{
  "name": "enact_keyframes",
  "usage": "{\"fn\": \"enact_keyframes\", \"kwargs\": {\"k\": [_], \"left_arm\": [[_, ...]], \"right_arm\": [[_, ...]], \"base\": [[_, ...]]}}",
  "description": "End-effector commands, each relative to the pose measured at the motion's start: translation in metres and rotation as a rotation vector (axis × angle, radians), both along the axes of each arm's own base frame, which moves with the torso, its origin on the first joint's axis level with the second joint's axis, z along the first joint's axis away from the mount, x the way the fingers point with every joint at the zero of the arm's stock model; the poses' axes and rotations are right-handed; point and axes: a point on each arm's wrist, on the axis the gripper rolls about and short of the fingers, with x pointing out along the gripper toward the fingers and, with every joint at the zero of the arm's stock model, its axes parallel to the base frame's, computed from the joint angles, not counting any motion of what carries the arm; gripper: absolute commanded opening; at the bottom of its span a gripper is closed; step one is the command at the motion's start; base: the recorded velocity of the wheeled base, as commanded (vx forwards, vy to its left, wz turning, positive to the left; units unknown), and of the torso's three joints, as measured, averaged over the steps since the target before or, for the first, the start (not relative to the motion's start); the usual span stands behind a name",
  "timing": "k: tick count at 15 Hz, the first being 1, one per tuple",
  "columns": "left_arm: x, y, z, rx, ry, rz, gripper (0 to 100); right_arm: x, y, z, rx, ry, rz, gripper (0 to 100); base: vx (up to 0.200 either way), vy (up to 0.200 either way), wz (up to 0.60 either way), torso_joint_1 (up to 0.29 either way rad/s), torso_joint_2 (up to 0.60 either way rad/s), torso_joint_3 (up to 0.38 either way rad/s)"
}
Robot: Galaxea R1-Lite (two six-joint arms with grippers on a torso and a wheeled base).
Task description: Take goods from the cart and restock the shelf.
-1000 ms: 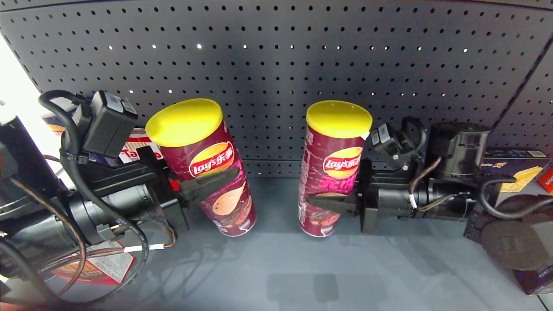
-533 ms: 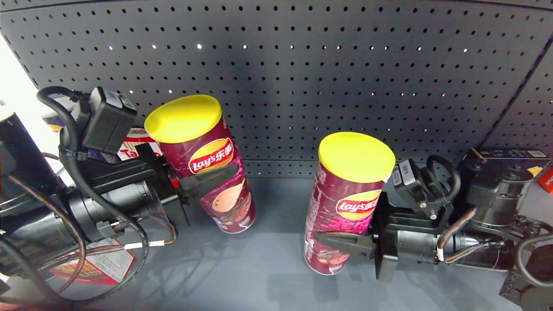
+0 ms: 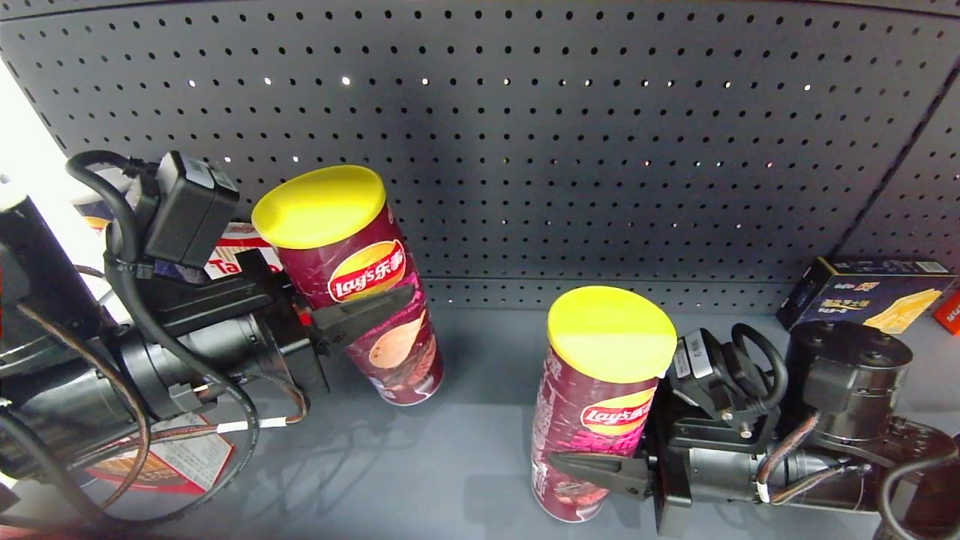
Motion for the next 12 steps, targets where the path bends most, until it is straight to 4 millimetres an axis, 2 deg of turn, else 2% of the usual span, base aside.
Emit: {"fn": "enact_keyframes", "kwargs": {"k": [1, 4, 5, 9, 12], "left_arm": [[0.000, 0.000, -0.001, 0.001, 0.003, 0.000, 0], [0.000, 0.000, -0.001, 0.002, 0.004, 0.000, 0], [0.000, 0.000, -0.001, 0.001, 0.003, -0.002, 0], [-0.001, -0.001, -0.002, 0.002, 0.004, -0.005, 0], [-0.001, -0.001, -0.003, 0.003, 0.007, -0.007, 0]], "right_arm": [[0.005, 0.005, -0.009, -0.016, 0.017, -0.006, 0], [0.006, 0.011, -0.013, -0.012, 0.008, 0.003, 0], [0.006, 0.012, -0.012, -0.012, 0.002, -0.012, 100], [0.003, 0.008, -0.008, -0.002, -0.015, -0.039, 100], [-0.002, 0.001, 0.013, 0.055, -0.079, -0.051, 100]], "base": [[0.000, 0.000, 0.00, 0.000, 0.00, 0.000], [0.000, 0.000, 0.00, 0.000, 0.00, 0.000], [0.000, 0.000, 0.00, 0.000, 0.00, 0.000], [0.000, 0.000, 0.00, 0.000, 0.00, 0.000], [0.000, 0.000, 0.00, 0.000, 0.00, 0.000]]}}
